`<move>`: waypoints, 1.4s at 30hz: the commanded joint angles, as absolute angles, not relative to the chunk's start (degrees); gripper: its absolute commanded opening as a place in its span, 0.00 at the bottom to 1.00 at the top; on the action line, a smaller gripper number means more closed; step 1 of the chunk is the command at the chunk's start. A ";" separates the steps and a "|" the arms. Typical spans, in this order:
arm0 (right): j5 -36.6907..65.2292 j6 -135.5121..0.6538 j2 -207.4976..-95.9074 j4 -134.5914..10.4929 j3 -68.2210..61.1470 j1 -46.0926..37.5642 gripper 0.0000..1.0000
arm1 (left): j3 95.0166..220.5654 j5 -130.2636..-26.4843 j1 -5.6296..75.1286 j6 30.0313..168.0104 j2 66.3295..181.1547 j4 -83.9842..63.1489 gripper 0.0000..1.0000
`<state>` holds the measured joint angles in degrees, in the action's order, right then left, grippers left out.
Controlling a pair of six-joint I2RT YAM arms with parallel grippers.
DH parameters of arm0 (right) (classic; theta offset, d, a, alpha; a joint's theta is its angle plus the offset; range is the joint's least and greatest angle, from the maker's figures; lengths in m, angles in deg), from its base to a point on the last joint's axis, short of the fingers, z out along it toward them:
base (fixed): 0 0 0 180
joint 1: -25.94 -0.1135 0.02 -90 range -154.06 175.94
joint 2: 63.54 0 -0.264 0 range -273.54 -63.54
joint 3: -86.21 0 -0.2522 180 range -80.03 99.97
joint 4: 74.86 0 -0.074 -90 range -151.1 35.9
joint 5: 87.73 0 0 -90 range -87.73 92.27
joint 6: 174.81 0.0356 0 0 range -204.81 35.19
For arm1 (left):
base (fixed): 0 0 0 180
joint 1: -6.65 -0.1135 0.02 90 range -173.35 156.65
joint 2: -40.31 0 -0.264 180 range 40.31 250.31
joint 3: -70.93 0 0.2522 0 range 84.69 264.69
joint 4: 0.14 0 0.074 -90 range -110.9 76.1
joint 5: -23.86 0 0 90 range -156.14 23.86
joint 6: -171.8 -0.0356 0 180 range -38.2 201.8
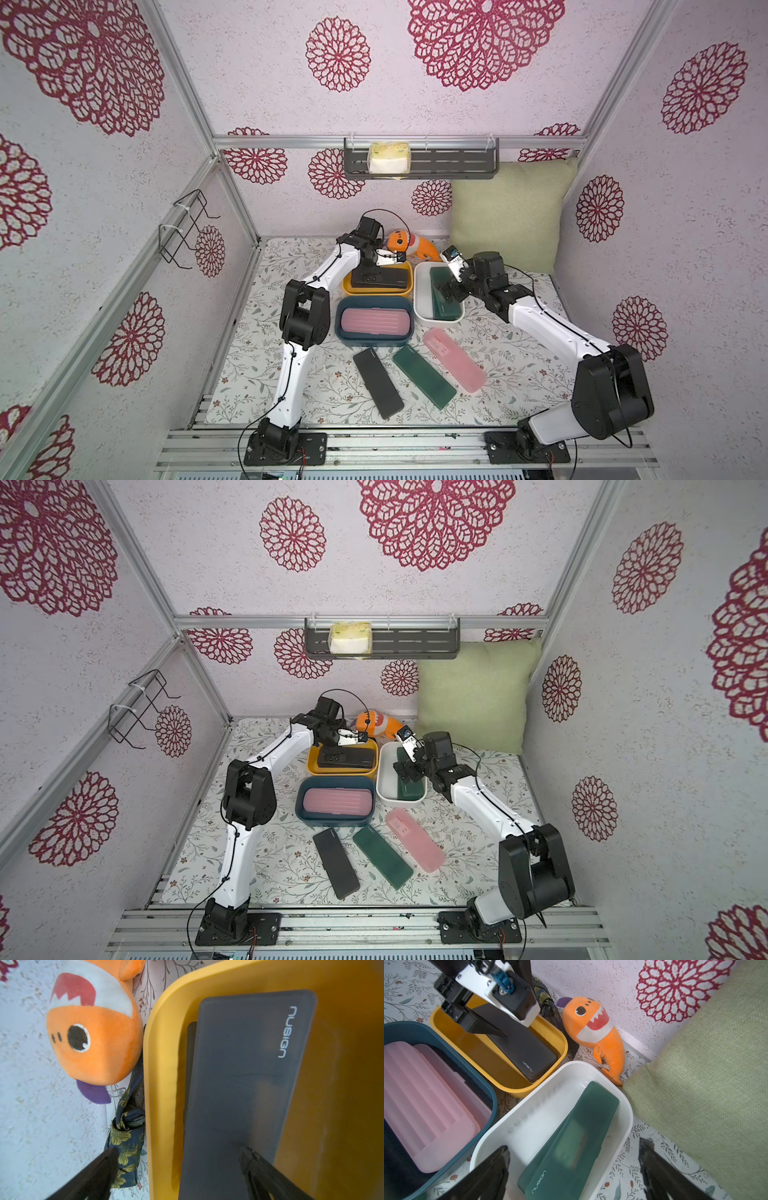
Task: Place the pencil cases by color into the storage box
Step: Place the pencil case at the storage box.
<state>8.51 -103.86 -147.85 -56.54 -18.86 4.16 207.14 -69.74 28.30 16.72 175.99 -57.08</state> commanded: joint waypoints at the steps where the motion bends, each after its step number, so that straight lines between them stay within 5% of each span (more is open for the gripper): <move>1: 8.35 -104.52 -147.11 -55.65 -17.27 4.62 0.99 | 208.17 -70.81 27.78 19.99 175.58 -54.30 0.97; 8: 7.06 -104.31 -143.93 -49.88 -16.86 4.58 0.99 | 201.20 -71.43 27.77 30.09 164.09 -45.79 0.97; 18: 6.80 -102.56 -139.77 -36.25 -18.22 3.59 0.99 | 175.70 -68.95 29.27 56.99 137.71 -27.97 0.97; 25: 4.06 -98.72 -135.78 -31.05 -19.90 -1.18 0.99 | 171.70 -66.85 29.27 78.07 129.24 -33.06 0.98; 42: 1.22 -92.32 -141.83 -25.50 -26.50 -7.63 0.99 | 157.99 -75.27 29.42 91.60 112.29 -32.78 0.97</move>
<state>1.82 -92.72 -140.11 -26.36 -26.47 -7.27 159.51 -71.14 29.17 88.61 113.06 -32.88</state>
